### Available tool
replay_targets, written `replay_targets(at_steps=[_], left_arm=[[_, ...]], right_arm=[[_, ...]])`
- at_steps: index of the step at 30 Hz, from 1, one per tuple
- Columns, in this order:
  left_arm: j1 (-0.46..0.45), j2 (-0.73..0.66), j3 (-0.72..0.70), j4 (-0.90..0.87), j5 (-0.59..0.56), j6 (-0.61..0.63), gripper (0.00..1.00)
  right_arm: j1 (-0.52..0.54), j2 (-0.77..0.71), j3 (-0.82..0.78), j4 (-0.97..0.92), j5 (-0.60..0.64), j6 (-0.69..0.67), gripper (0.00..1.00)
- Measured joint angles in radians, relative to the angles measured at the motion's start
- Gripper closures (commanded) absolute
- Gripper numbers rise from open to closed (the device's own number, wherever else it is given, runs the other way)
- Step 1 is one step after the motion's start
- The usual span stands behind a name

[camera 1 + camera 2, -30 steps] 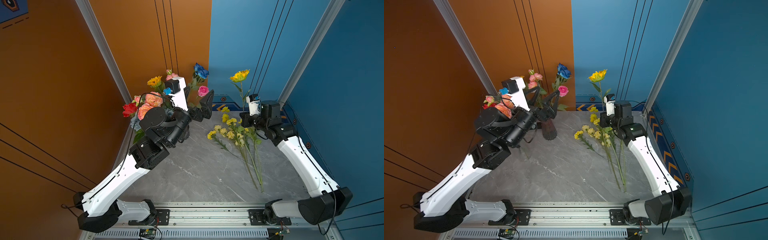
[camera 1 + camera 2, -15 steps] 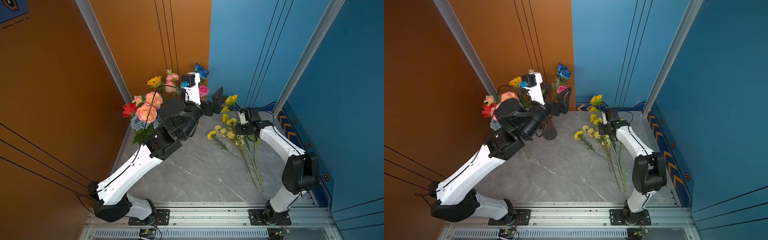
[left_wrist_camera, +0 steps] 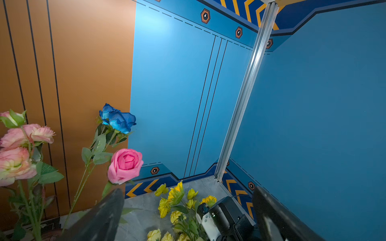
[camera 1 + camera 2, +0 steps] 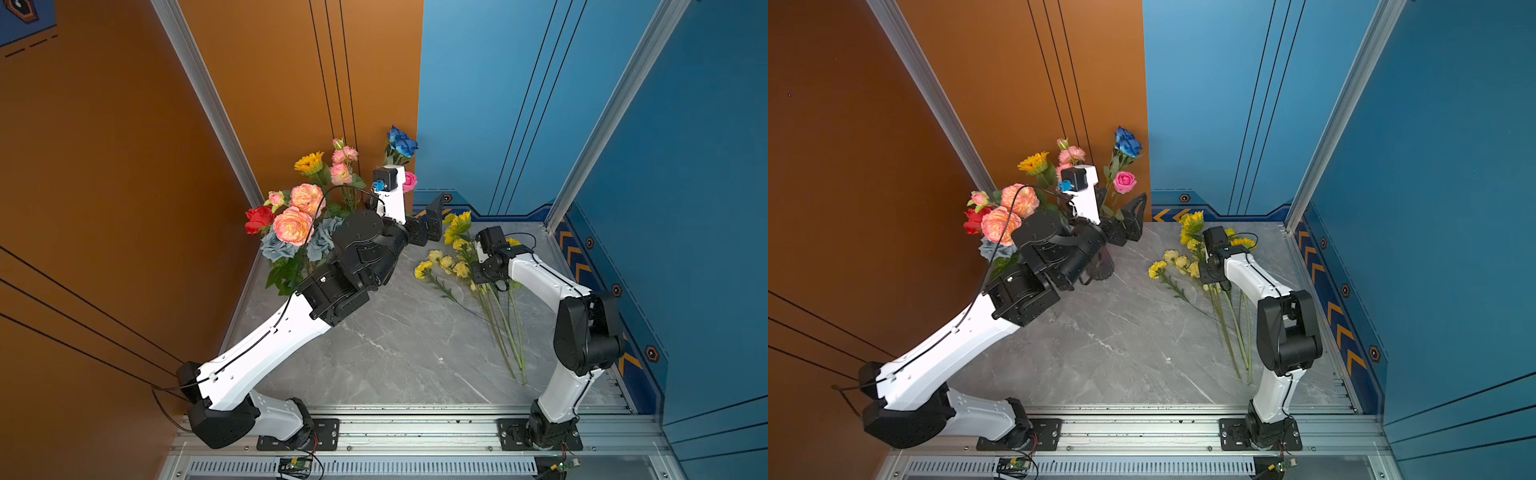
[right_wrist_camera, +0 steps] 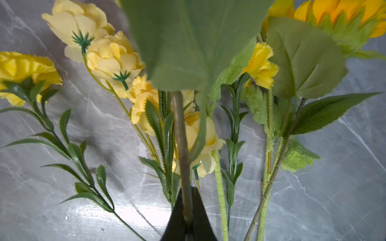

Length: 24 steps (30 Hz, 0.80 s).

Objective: Pick out yellow flowers from the vase
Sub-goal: Place the flower at the center of the board.

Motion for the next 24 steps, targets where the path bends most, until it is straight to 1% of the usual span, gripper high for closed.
replay_targets(at_steps=[1,3,5,8,11,14,17,20,24], left_arm=[[0.0,-0.003,-0.003,0.001,-0.005,-0.003,0.02],[0.002,-0.013,-0.004,0.006,-0.014,-0.004,0.02],[0.004,-0.025,-0.005,0.016,-0.02,-0.008,0.02],[0.011,-0.043,-0.008,0.029,-0.026,-0.011,0.02],[0.02,-0.053,-0.008,0.034,-0.029,-0.014,0.02],[0.032,-0.053,-0.008,0.034,-0.029,-0.018,0.02],[0.037,-0.053,-0.008,0.035,-0.029,-0.018,0.02],[0.042,-0.053,-0.008,0.034,-0.029,-0.017,0.02],[0.069,-0.053,-0.008,0.037,-0.024,-0.017,0.02]], right_arm=[[0.002,0.003,0.0,-0.003,0.006,-0.002,0.85],[0.007,0.004,0.0,-0.009,0.015,-0.005,0.76],[0.01,0.004,0.0,-0.013,0.028,-0.012,0.7],[0.013,0.004,0.002,-0.027,0.044,-0.018,0.58],[0.013,0.002,0.003,-0.038,0.055,-0.02,0.54],[0.013,-0.017,0.003,-0.046,0.055,-0.019,0.47],[0.014,-0.06,0.012,-0.052,0.055,-0.018,0.45],[0.015,-0.122,0.021,-0.053,0.054,-0.018,0.37],[0.019,-0.212,0.046,-0.054,0.054,-0.011,0.24]])
